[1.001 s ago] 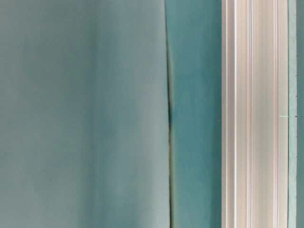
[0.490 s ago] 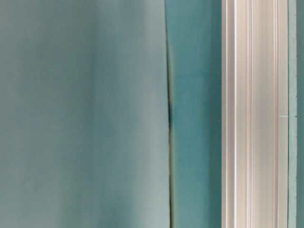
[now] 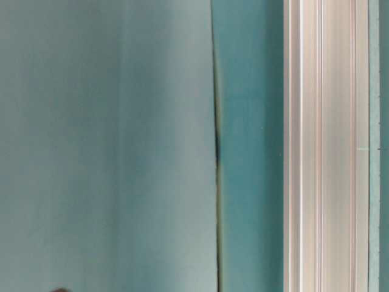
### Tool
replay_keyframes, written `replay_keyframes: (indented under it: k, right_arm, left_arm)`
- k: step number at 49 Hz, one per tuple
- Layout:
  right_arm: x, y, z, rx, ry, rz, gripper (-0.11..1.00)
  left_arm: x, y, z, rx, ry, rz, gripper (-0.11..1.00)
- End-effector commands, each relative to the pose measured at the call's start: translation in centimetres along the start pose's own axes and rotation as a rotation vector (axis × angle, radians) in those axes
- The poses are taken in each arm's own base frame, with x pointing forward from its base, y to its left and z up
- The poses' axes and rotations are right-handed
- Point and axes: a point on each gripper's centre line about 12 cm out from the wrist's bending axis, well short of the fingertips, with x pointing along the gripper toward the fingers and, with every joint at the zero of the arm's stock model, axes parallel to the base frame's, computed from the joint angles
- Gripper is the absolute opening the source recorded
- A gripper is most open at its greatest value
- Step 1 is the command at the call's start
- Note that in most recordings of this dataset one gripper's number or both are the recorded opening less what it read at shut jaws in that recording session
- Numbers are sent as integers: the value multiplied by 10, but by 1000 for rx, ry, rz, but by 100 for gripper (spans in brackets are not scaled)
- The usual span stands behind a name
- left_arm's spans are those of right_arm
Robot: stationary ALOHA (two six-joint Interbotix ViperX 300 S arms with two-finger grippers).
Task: Lift the metal rail with both hands.
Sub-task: 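Lower both grippers over the silver aluminum rail near its ends, then open both grippers and descend around the rail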
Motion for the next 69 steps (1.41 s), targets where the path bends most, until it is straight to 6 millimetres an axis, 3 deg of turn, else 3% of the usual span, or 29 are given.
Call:
replay_keyframes:
  k: [1,13,22,34,58,64,69]
  right_arm:
    - [9,2,6,-1,67,-13,1]
    - [31,2,8,-41,244,-65,1]
    - [54,4,5,-90,361,-87,1]
    - [79,7,-4,-147,502,-119,1]
    - [88,5,-8,-159,486,-117,2]
    - [89,4,-9,-159,476,-115,12]
    - [91,4,-10,-157,462,-112,35]
  left_arm:
    - [3,-2,9,-4,53,6,-1]
    - [34,1,-2,7,335,51,-1]
    - [50,1,-5,26,365,56,-1]
    - [56,3,-7,30,367,56,-1]
    - [75,1,-24,121,442,39,-1]
    - [78,0,-31,157,462,31,-1]
    - [79,1,-35,151,471,33,4]
